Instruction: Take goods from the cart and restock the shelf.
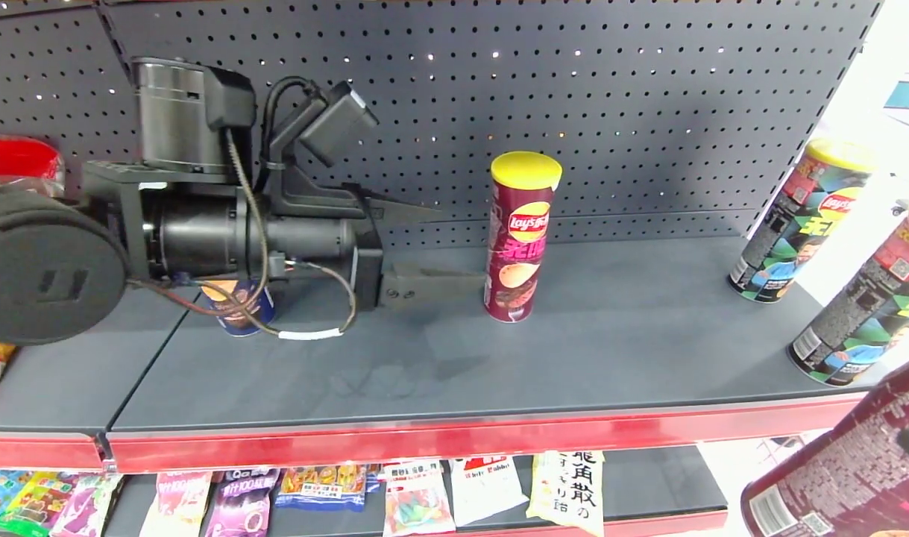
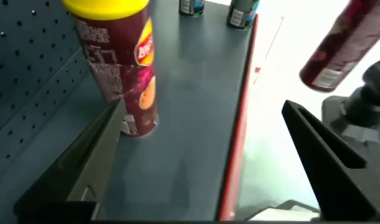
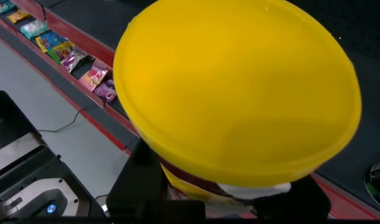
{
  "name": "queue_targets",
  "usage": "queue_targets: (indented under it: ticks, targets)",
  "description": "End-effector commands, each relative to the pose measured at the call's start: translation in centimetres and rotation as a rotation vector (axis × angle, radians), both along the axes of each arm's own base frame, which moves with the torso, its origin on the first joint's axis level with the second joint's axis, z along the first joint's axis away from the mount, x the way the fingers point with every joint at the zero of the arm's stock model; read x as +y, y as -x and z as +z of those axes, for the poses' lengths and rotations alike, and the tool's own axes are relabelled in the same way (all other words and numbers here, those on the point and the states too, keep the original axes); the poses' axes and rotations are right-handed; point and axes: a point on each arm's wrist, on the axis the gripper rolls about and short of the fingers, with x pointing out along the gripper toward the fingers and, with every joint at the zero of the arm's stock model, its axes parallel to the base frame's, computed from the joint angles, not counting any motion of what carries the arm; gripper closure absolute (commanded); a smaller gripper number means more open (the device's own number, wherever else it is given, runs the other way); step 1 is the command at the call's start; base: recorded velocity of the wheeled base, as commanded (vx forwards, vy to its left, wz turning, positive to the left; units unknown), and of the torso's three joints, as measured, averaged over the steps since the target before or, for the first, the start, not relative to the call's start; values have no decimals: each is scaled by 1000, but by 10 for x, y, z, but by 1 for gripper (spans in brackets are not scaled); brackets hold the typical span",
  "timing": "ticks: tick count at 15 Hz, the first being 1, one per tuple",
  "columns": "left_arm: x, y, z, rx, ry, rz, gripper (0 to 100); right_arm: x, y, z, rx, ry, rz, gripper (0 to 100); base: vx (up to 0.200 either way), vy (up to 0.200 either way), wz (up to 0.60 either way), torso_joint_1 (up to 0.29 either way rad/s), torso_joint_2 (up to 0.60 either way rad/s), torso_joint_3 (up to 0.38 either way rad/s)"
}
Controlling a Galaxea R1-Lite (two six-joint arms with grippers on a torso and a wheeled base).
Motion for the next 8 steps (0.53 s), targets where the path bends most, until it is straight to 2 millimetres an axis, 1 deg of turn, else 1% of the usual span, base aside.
queue_targets:
  ticks: [1,3,8]
  targets:
    - [-18,-25,-16,24,-19,-11,0,0,0,0,1,-1,1,100,0,0,0,0,0,0]
    - [-27,-37,-16,11,-15,-16,0,0,-1,0,2,0,1,100,0,0,0,0,0,0]
    - [-35,-55,-19,0,-9,-1,0,0,-1,0,4,0,1,100,0,0,0,0,0,0]
